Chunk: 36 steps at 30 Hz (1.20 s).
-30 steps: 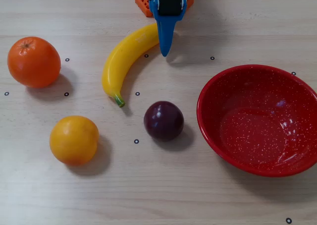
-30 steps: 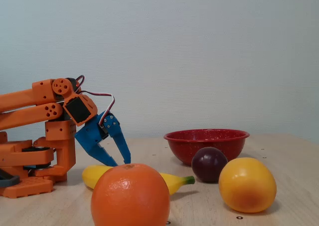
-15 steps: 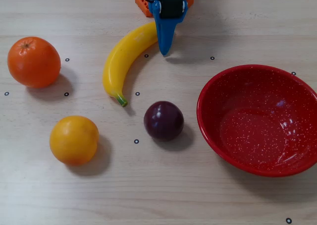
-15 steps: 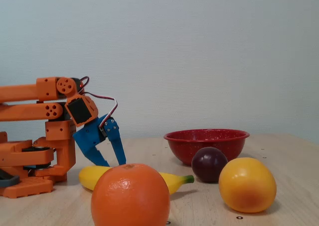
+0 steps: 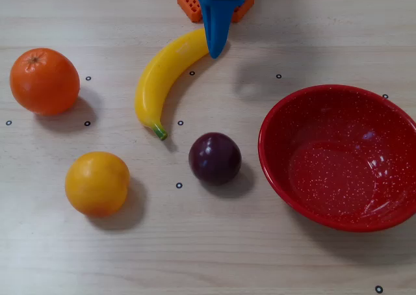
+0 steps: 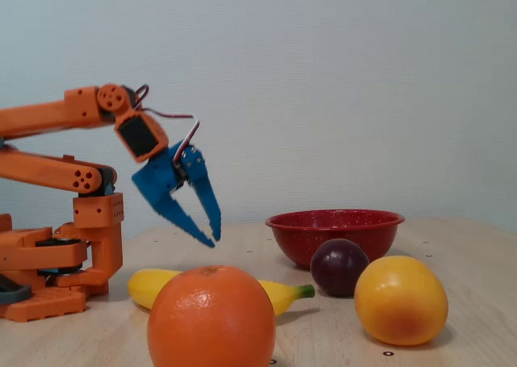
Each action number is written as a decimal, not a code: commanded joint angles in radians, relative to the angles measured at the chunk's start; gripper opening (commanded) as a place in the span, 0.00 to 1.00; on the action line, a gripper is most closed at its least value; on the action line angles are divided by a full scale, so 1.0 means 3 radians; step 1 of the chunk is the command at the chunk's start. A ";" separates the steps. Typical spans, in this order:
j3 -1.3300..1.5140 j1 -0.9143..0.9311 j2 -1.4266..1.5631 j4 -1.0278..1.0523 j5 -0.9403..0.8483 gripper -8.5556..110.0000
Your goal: Put banana in the red bowl.
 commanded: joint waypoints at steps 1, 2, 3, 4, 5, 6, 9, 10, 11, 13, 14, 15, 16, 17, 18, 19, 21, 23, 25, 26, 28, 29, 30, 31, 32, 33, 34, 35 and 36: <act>-0.0516 0.0015 -0.0159 0.0199 -0.0138 0.07; -0.0619 0.0026 -0.0225 0.0302 -0.0179 0.07; -0.0716 0.0041 -0.0286 0.0378 -0.0215 0.07; -0.0823 0.0061 -0.0353 0.0465 -0.0245 0.07; -0.0910 0.0087 -0.0404 0.0532 -0.0322 0.07; -0.0992 0.0123 -0.0455 0.0583 -0.0389 0.07; -0.1268 0.0225 -0.0639 0.0731 -0.0583 0.07; -0.1345 0.0276 -0.0701 0.0782 -0.0649 0.07; -0.1427 0.0312 -0.0757 0.0854 -0.0711 0.07; -0.1595 0.0414 -0.0874 0.0987 -0.0869 0.07; -0.1698 0.0455 -0.0951 0.1084 -0.0961 0.07; -0.1805 0.0506 -0.1033 0.1176 -0.1058 0.07; -0.1917 0.0557 -0.1110 0.1268 -0.1150 0.07; -0.2010 0.0603 -0.1191 0.1340 -0.1217 0.07; -0.2117 0.0654 -0.1273 0.1411 -0.1309 0.07; -0.2214 0.0701 -0.1355 0.1488 -0.1386 0.07; -0.2357 0.0828 -0.1498 0.1641 -0.1590 0.07; -0.2424 0.0941 -0.1631 0.1733 -0.1831 0.07; -0.2434 0.1048 -0.1739 0.1764 -0.2066 0.07; -0.2454 0.1094 -0.1800 0.1790 -0.2178 0.07; -0.2485 0.1202 -0.1897 0.1831 -0.2270 0.07; -0.2485 0.1268 -0.1943 0.1856 -0.2275 0.07; -0.2495 0.1319 -0.2004 0.1897 -0.2378 0.07; -0.2495 0.1355 -0.2061 0.1917 -0.2516 0.07; -0.2495 0.1406 -0.2117 0.1953 -0.2628 0.08; -0.2495 0.1462 -0.2163 0.1989 -0.2761 0.09; -0.2500 0.1508 -0.2199 0.2025 -0.2863 0.11; -0.2516 0.1560 -0.2229 0.2071 -0.2966 0.12; -0.2531 0.1611 -0.2260 0.2102 -0.3073 0.15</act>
